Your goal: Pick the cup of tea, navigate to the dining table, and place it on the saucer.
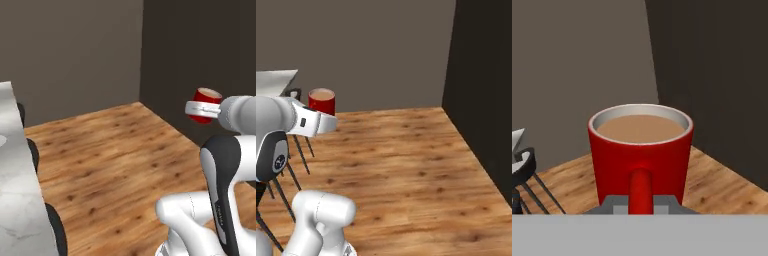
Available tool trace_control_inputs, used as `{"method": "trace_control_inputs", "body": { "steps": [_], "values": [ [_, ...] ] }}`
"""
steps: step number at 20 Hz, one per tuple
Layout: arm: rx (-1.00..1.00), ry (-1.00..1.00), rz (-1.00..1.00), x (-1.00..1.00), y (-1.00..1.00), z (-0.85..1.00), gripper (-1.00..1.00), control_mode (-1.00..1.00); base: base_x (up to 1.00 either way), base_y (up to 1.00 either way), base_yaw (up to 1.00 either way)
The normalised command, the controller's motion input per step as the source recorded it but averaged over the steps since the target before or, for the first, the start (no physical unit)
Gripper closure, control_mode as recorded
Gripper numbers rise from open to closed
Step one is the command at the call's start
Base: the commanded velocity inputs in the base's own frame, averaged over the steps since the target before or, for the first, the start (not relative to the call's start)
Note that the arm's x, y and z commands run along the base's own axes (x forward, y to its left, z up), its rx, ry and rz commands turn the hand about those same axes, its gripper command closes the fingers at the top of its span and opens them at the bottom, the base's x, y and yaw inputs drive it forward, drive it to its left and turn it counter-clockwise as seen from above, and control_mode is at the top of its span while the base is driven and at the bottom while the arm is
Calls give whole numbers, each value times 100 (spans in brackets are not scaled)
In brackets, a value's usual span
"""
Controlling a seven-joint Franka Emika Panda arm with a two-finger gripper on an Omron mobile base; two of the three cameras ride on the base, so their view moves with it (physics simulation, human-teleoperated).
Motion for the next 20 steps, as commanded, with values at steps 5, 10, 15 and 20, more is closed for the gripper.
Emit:
{"method": "trace_control_inputs", "body": {
  "steps": [5, 10, 15, 20],
  "values": [
    [0, 0, 0, 0, 0, 0, 100, 100, 89, -2, 76],
    [0, 0, 0, 0, 0, 0, 100, 100, 96, -2, 75],
    [0, 0, 0, 0, 0, 0, 100, 100, 91, -6, 74],
    [0, 0, 0, 0, 0, 0, 100, 100, 79, -11, 76]
  ]
}}
